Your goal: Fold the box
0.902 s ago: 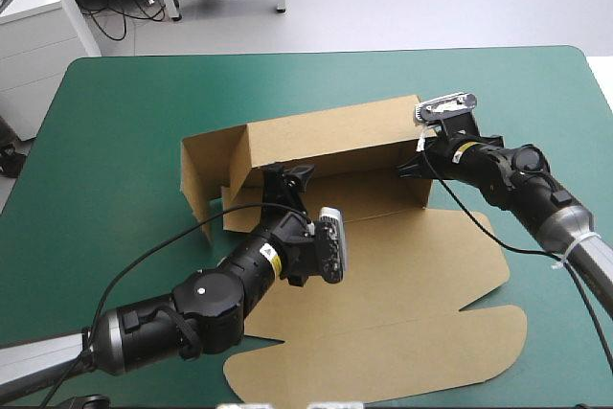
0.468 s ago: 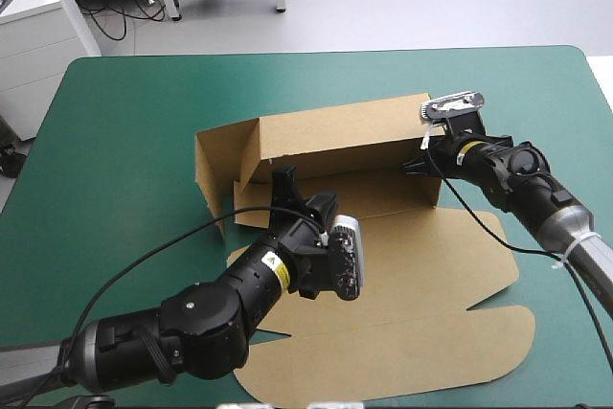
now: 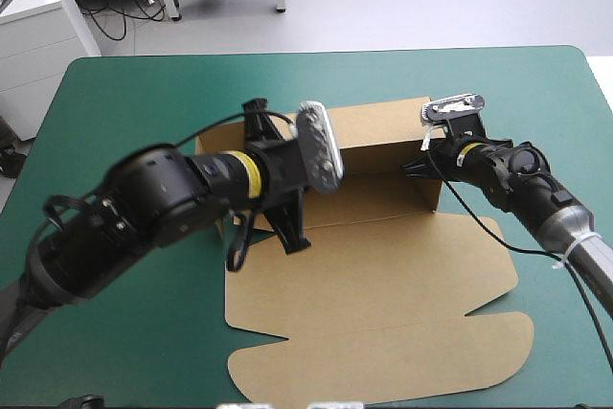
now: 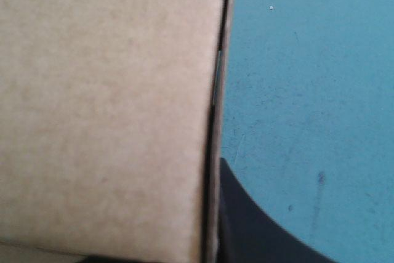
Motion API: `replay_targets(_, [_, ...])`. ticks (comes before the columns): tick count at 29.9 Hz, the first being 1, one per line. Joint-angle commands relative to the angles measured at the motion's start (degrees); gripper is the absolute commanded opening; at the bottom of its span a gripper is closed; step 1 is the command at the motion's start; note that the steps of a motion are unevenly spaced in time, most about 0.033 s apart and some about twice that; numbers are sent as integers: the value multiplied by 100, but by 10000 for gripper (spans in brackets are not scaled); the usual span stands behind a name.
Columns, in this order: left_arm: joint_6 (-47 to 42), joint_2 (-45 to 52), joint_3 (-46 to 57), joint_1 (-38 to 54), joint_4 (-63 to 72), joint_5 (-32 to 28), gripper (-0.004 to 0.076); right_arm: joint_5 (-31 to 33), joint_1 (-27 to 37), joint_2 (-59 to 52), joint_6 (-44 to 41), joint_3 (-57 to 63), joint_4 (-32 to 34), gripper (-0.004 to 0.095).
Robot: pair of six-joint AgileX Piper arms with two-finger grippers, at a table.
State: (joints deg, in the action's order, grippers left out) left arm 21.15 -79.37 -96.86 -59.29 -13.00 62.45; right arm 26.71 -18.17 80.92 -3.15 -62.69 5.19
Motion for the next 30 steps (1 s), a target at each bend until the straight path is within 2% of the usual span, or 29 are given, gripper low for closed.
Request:
replay_targets(1, [53, 173, -713, 849, 623, 469, 16, -337, 22, -186, -11, -201, 4, -20])
replay_targets(3, [53, 207, -982, 1481, 851, 852, 16, -337, 22, -186, -11, -201, 4, -20])
replay_targets(6, [-12, 314, -1138, 2352, 961, 1095, 16, -337, 22, -186, -11, -201, 4, -20])
replay_targets(11, [-155, 599, -1127, 3876, 1441, 1108, 16, -297, 22, -186, -11, -201, 25, -20])
replay_targets(16, [-144, 815, -1041, 4956, 2172, 977, 15, -258, 22, -186, -11, -201, 25, -20])
replay_targets(21, [-106, 1356, -124, 5345, 2167, -18, 15, -209, 22, -202, -11, -201, -84, -20])
replay_targets(26, [-106, 2090, 1462, 5345, 2093, -1064, -5, 69, 22, -444, 61, -223, -250, -20])
replay_targets(27, [-106, 2207, 1790, 5345, 2068, -1231, -8, 215, 22, -515, 61, -260, -226, -20])
replay_targets(30, [-106, 2595, 2540, 5345, 2079, -1708, -10, 1181, 22, -592, 157, -538, -228, -20])
